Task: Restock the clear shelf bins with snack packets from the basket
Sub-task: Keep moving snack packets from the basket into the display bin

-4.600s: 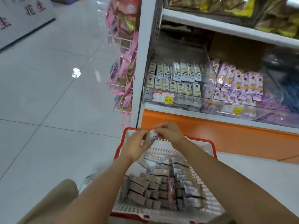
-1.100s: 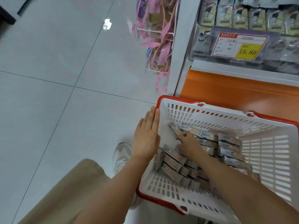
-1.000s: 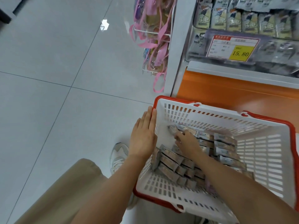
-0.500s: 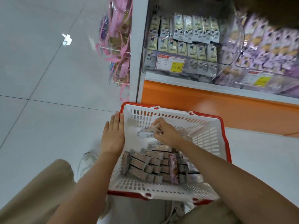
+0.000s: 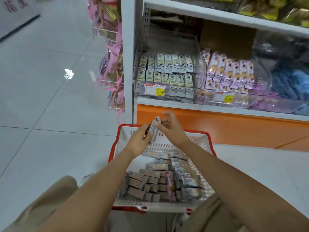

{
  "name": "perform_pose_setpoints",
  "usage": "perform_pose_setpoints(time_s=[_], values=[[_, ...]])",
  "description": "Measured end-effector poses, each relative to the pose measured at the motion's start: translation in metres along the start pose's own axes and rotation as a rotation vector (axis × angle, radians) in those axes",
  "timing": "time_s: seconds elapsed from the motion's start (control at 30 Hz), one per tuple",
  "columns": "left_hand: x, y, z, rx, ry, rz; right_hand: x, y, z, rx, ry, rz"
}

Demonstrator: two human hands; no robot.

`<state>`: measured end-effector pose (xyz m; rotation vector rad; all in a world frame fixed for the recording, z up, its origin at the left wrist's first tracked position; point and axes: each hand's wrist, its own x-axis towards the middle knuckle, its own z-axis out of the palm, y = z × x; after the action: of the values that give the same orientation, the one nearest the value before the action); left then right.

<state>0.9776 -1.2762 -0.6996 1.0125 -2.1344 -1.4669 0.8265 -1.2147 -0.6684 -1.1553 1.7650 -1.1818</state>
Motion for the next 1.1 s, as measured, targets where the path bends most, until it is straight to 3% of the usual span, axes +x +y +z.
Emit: perform_pose_setpoints(time_s=[0.2, 0.4, 0.47, 0.67, 0.83, 1.1], values=[[0.003, 0.040, -0.007, -0.423, 0.131, -0.137, -0.018, -0.020, -0.012, -0.023, -0.066, -0.096], [0.001, 0.067, -0.022, -0.444, 0.143, -0.130, -0.025, -0.045, -0.015, -0.051, -0.033, -0.183], [0.004, 0.080, -0.028, -0.324, 0.197, -0.091, -0.023, -0.056, -0.019, -0.051, 0.014, -0.194], [0.025, 0.099, -0.056, 0.362, 0.386, 0.199, 0.003, -0.086, -0.037, -0.135, 0.192, -0.260], [0.047, 0.093, -0.073, 0.798, 0.315, 0.300, 0.043, -0.106, -0.042, -0.221, 0.284, -0.285], [0.078, 0.050, -0.075, 0.988, 0.345, 0.483, 0.137, -0.107, -0.033, -0.406, 0.362, -0.280]])
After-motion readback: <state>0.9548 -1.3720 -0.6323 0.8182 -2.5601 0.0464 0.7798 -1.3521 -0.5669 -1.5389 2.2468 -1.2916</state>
